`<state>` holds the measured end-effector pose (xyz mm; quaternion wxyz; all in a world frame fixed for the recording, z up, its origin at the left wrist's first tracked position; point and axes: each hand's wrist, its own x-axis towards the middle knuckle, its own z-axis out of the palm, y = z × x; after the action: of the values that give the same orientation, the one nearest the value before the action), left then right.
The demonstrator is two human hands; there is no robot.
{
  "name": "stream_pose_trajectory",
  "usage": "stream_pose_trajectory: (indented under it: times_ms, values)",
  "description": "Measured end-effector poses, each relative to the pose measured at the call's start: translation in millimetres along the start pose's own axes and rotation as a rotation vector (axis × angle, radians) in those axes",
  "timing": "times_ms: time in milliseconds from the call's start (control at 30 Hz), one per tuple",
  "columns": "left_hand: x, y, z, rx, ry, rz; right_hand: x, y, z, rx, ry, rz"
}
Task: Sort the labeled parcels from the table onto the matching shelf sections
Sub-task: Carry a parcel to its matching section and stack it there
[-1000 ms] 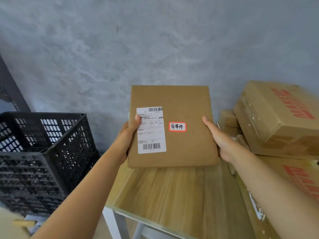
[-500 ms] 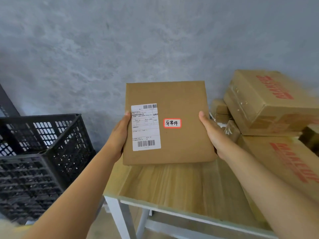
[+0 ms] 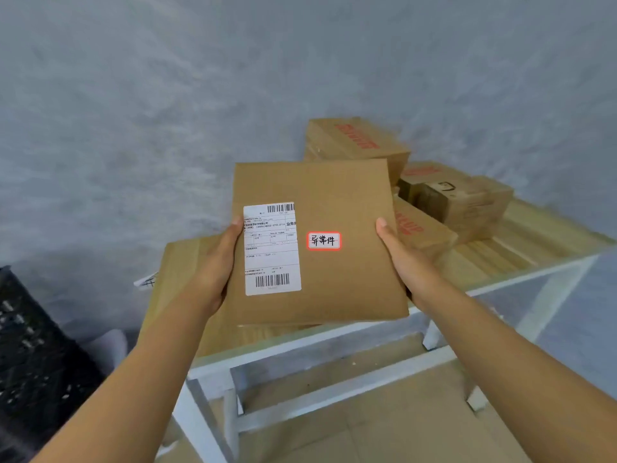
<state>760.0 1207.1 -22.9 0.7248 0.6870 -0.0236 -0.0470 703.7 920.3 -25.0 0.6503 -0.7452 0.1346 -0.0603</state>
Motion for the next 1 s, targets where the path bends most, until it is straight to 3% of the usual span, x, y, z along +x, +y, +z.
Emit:
stream_pose_trajectory:
  times_ms: [133,333,667,1000]
  values:
    - [-13,18,65,-0.026,-0.149,0.034,-40,-9,-67,0.066,0.094,-0.098]
    - [-58,26,209,-0.028,-0.363,0.037,-123,2,-204,0.057,0.312,-0.105]
    - [-222,0,504,0.021,-0.749,0.031,-325,60,-474,0.057,0.694,-0.017]
    - [-333,-5,730,0.067,-1.070,0.070,-462,94,-646,0.111,0.992,0.044]
